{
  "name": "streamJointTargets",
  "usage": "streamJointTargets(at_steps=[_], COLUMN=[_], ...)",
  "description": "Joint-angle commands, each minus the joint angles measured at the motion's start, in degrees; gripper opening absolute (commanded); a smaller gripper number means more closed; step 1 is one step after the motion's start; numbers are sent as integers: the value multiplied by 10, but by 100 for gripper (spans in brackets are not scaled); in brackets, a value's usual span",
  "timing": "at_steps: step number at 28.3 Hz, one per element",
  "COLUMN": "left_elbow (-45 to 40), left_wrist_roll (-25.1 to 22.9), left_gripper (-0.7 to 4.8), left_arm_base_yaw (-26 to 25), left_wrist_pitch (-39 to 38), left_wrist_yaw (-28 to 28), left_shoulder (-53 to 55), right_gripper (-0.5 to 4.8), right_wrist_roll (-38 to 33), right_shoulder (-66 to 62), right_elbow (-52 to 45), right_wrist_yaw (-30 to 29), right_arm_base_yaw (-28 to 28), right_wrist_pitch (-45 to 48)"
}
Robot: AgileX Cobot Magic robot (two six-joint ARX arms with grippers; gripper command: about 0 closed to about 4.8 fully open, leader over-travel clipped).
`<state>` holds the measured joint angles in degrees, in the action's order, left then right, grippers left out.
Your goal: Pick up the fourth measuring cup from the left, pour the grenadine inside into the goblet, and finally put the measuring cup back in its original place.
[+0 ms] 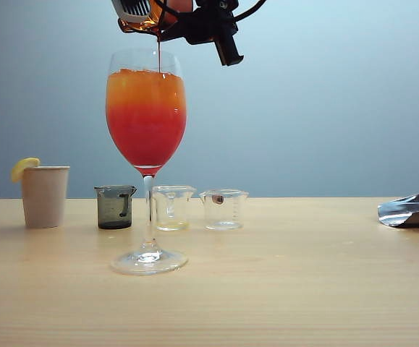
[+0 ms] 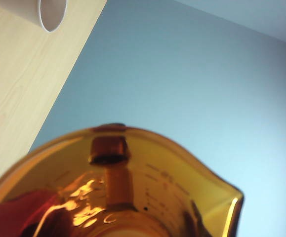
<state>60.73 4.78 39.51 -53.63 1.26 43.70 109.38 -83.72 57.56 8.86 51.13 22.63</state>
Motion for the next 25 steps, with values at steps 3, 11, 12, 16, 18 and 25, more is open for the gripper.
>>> streamJointTargets(at_steps=[3,11,12,16,18,25], left_elbow=[3,3,3,3,3,3], left_wrist_roll=[0,0,0,0,0,0], left_gripper=[-5,-5,-5,-5,-5,-5], left_arm_base_yaw=[0,0,0,0,0,0], left_wrist_pitch=[5,5,5,5,5,5], left_wrist_yaw=[-2,-2,-2,-2,-2,-2], left_shoulder=[-1,-1,-1,-1,-1,-1], right_gripper=[144,144,144,144,144,144], right_wrist_roll=[6,5,5,-4,-30,-112], right_shoulder=[5,5,5,5,5,5], right_elbow=[5,5,5,5,5,5], right_wrist_yaw=[-14,-15,-15,-15,-15,-15], right_arm_base_yaw=[1,1,1,1,1,1], right_wrist_pitch=[16,16,16,14,14,16])
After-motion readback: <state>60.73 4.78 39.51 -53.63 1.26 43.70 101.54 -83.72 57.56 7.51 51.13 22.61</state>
